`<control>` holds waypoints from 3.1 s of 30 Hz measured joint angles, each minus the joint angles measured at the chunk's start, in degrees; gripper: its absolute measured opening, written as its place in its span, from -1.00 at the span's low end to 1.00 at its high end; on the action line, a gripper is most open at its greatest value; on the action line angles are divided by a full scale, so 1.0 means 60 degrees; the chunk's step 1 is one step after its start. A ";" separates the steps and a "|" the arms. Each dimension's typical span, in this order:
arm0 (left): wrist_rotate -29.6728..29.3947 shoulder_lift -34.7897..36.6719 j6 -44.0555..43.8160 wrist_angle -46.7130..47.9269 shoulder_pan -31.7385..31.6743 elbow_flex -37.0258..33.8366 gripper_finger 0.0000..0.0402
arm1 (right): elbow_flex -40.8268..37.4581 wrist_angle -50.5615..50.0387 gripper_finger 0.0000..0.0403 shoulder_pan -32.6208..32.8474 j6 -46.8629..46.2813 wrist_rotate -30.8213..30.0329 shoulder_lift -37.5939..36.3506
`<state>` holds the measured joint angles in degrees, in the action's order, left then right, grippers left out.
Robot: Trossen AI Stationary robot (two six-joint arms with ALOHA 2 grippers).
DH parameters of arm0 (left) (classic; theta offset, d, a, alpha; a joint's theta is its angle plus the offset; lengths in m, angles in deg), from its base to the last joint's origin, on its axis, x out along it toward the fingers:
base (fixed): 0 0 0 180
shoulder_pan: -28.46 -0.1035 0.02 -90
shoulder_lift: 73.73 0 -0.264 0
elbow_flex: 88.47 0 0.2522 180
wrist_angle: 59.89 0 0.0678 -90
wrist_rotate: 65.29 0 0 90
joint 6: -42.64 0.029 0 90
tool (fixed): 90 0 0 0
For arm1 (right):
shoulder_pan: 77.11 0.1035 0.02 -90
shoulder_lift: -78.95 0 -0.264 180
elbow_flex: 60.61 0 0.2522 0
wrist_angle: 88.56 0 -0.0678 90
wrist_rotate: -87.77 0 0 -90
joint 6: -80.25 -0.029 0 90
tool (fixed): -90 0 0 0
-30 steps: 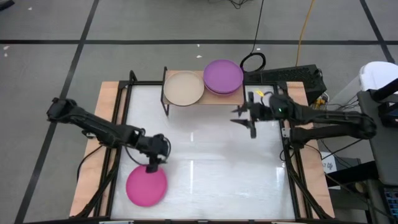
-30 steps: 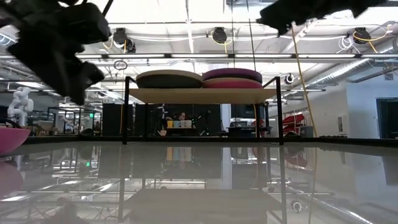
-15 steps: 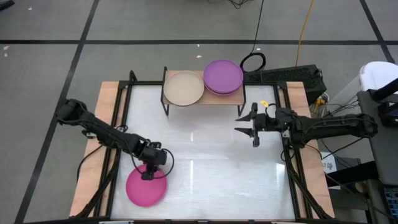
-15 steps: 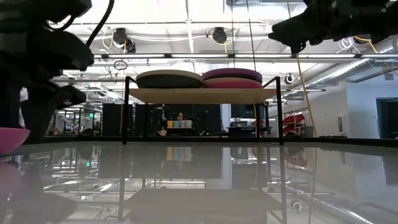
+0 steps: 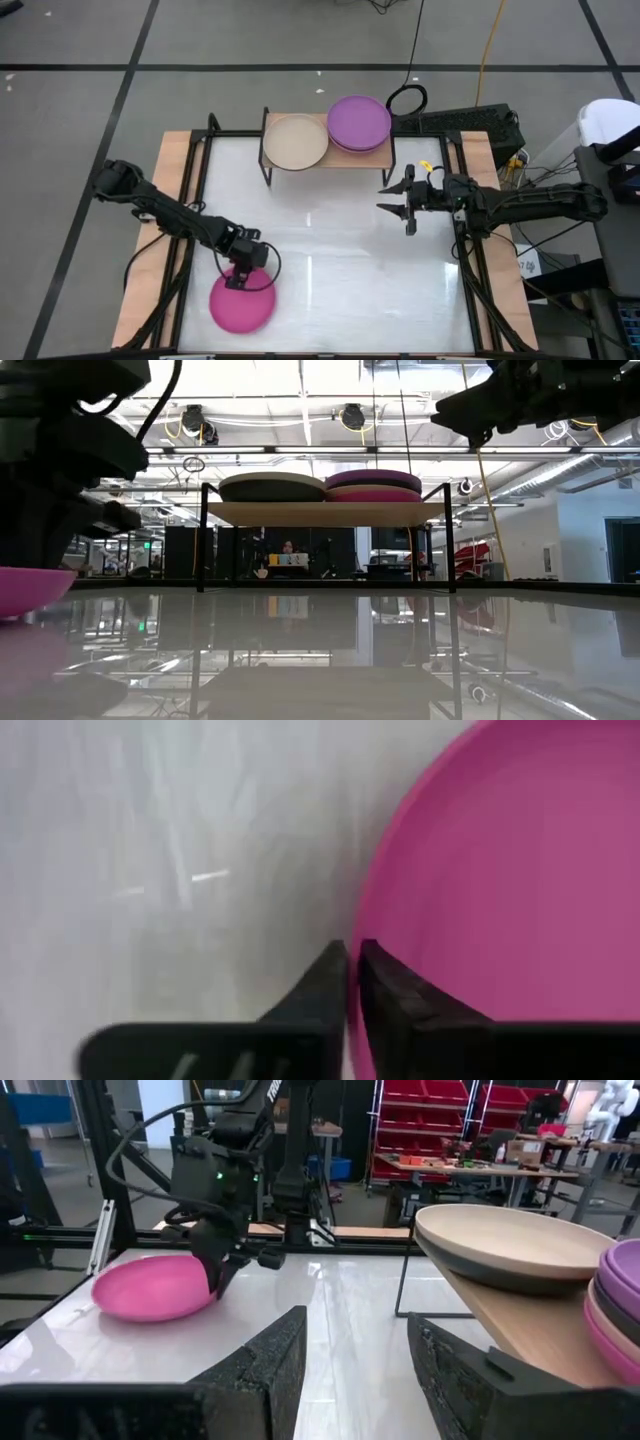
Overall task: Place and stack plates onto a shelf
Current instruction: Stack the pink plate on top of the gray plate on the shelf, then return to Home Position
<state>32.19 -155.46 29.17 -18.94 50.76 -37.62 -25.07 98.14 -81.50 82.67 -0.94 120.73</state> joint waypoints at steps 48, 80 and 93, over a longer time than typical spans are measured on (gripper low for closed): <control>0.1100 -0.0826 0.2798 0.4163 -1.0962 0.9513 -0.95 | -0.1654 0.1541 -0.23 0.0000 0.0725 -0.1496 -0.0995; 0.1775 -0.2204 0.2912 0.4725 -1.2206 0.9513 -0.82 | -0.1654 0.1330 -0.23 0.0000 0.0605 -0.1463 -0.0940; 0.1780 -0.2204 0.2976 0.4789 -1.2206 0.9513 -0.39 | -0.1654 0.1320 -0.23 0.0000 0.0463 -0.1477 -0.0940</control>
<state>42.87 -168.69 47.02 9.79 -22.48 19.46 -35.00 106.06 -81.50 85.44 -9.80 115.09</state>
